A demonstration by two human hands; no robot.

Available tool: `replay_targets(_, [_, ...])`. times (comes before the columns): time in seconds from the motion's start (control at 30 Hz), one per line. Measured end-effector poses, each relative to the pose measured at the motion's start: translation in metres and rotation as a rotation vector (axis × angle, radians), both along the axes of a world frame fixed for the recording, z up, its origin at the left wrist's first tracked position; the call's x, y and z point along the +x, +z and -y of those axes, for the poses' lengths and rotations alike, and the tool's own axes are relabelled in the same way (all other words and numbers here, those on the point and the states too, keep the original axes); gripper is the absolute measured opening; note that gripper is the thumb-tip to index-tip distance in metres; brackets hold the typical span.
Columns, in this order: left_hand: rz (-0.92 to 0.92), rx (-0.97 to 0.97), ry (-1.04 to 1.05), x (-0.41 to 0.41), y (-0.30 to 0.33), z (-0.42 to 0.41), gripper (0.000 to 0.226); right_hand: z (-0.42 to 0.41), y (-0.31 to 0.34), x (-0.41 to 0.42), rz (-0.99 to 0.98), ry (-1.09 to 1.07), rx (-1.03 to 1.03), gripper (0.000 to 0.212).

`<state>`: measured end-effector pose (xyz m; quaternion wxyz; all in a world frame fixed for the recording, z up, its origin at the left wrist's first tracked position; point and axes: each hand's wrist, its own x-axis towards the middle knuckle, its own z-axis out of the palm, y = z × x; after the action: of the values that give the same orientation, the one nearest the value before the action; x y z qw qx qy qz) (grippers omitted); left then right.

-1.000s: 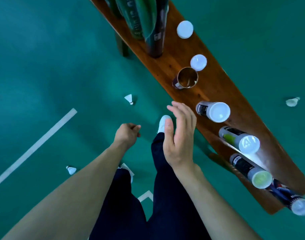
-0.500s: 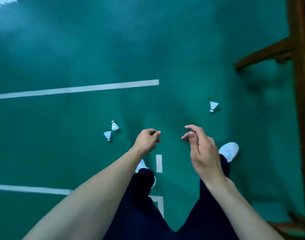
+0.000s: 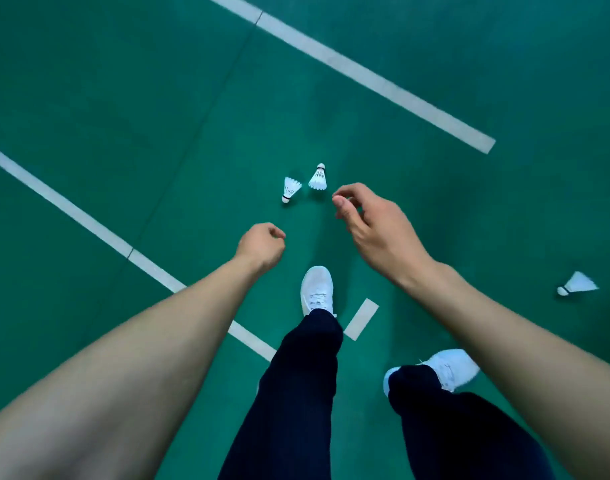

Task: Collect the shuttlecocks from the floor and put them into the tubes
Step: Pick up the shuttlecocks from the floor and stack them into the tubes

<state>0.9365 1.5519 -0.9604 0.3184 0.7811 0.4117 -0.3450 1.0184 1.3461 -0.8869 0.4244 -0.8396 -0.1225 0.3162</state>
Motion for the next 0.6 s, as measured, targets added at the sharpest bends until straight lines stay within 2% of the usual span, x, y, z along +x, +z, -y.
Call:
replay_targets(0.13, [-0.019,0.122,-0.260,0.016,-0.109,-0.024,0.044,0.001,-0.121,-0.005,0.125,0.401,-0.211,0.037])
replay_targets(0.23, [0.056,0.198,-0.435,0.043,-0.195,-0.048,0.052,-0.001,-0.222,-0.010,0.259,0.598,-0.314,0.039])
replay_targets(0.4, [0.075,0.276,-0.638,0.087,-0.300,-0.086,0.059,-0.025,-0.358,0.004,0.427,0.744,-0.518,0.030])
replay_targets(0.5, [0.130,0.310,-0.744,0.106,-0.340,-0.096,0.059,-0.047,-0.411,0.023,0.453,0.842,-0.635,0.022])
replay_targets(0.53, [0.140,0.317,-0.774,0.111,-0.349,-0.099,0.059,-0.053,-0.425,0.029,0.454,0.855,-0.662,0.025])
replay_targets(0.6, [0.119,0.352,-0.835,0.119,-0.364,-0.100,0.058,-0.065,-0.449,0.041,0.475,0.854,-0.714,0.050])
